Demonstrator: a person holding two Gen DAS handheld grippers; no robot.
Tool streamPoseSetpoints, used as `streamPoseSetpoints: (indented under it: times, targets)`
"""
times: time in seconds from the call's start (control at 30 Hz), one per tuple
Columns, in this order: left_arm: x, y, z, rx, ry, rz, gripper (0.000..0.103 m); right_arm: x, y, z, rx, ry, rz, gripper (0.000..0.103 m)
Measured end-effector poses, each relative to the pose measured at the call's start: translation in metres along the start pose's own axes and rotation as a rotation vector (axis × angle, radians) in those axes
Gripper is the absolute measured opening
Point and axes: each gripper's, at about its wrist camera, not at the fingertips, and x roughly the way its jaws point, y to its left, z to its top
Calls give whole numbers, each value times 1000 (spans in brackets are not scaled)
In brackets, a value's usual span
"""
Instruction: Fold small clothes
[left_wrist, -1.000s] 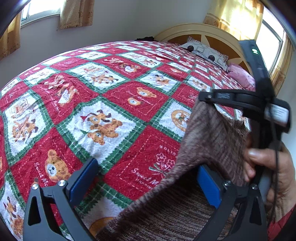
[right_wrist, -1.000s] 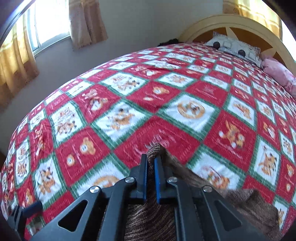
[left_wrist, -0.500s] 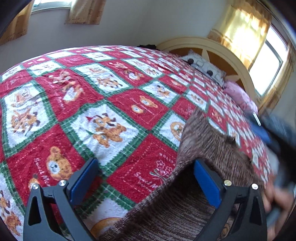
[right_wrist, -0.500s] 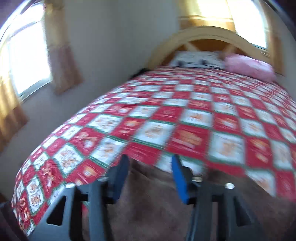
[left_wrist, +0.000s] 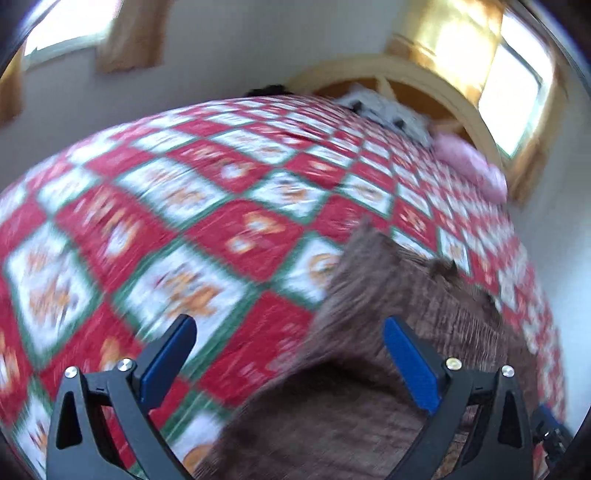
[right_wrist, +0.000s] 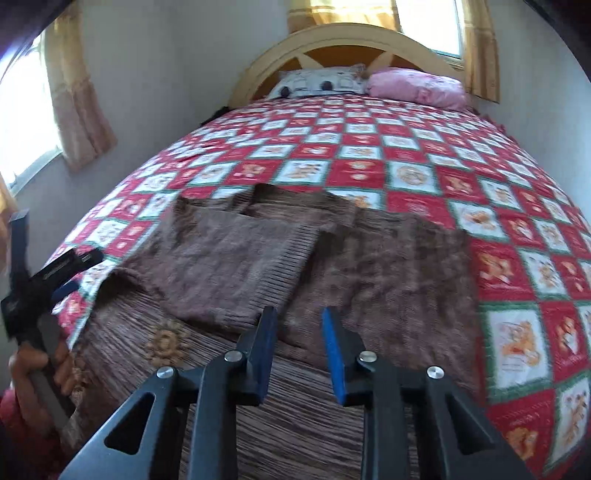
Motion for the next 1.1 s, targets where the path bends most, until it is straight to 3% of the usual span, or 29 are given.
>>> streamPoseSetpoints:
  times: [0.1,0.2,0.23,0.27,0.4,0.47,0.6,0.7,0.77,0.83,0.97,1.03,1.1]
  targets:
    - [23,-27,10,128,17,34,103,15,27,9,-68,-16,35,27]
    - [57,-29,-2,196,107,183,103,39,38,0,-81,71,78,27]
    - [64,-25,-7,200,139,188,103,53,38,-11,-64,146,117,27]
    - [62,-15,-8,155,133,135,103,60,37,-19,-61,191,131,27]
    - [50,4,-1,119,151,127,103,23,34,-31,-70,139,114,27]
    - [31,11,-3,145,134,93,103,-28,26,-33,-70,43,86,27]
    - [-35,31,-21,270,15,-46,103,-150,-8,-50,-66,-145,-95,27]
    - [-77,48,-43,345,-37,-112,103,-242,-37,-72,31,-298,-187,27]
    - [-101,62,-60,371,-64,-142,103,-300,-51,-90,116,-423,-203,27]
    - [-115,72,-73,373,-61,-173,103,-348,-63,-110,213,-539,-103,27]
    - [-130,81,-100,393,4,-247,103,-400,-82,-136,398,-686,308,34]
    - [-134,83,-112,408,26,-253,103,-408,-82,-133,420,-645,435,49]
    - [-140,87,-127,429,60,-271,103,-413,-75,-133,376,-571,496,50]
